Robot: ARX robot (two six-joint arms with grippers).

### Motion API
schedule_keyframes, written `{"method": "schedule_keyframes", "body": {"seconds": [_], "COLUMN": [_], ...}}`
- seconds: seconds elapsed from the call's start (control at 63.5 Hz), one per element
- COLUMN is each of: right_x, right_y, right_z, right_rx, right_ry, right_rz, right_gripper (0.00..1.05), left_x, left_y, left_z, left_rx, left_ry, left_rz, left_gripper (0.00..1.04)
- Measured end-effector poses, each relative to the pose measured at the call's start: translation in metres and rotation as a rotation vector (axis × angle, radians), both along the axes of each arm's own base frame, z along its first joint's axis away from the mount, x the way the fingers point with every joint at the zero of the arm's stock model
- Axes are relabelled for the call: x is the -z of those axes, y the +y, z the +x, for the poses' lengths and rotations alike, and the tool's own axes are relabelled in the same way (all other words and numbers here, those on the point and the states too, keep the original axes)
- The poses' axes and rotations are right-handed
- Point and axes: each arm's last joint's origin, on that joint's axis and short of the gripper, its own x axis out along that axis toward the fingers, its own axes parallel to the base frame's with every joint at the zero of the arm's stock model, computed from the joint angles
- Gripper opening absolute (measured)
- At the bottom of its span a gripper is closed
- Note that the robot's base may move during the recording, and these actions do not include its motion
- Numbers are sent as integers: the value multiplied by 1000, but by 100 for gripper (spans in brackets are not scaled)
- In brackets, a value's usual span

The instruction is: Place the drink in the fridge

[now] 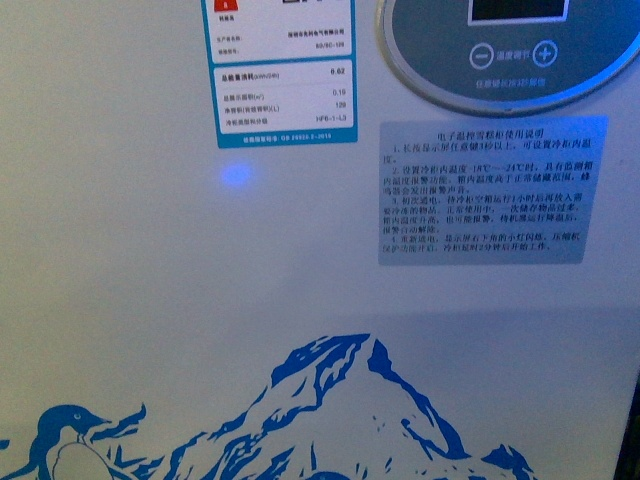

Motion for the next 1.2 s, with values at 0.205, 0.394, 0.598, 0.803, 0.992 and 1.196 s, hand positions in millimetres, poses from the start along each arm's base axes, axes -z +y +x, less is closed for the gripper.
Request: {"method": "schedule_keyframes", "body": {"seconds": [0.205, 0.394, 0.598, 0.803, 0.992, 1.196], "right_x": [-63, -106, -127, -139, -131, -129], "right_y": [9, 26, 50, 79, 95, 103], "right_z": [-41, -82, -116, -155, -180, -181], "right_rx": [-46, -82, -119, -117, -79, -22], "right_ry": [-205, -364, -458, -536, -562, -602], "right_rz": [-41, -35, 1, 2, -28, -97], "right_gripper": [38, 38, 38, 38, 37, 37], "left_x": [0, 0, 0, 0, 0, 0], "left_y": [0, 0, 0, 0, 0, 0], "left_z": [0, 0, 0, 0, 0, 0], "left_rx": [0, 0, 0, 0, 0, 0], "left_ry": [0, 0, 0, 0, 0, 0], "left_rz": [0, 0, 0, 0, 0, 0], "left_gripper": [97, 97, 97, 97, 97, 97]}}
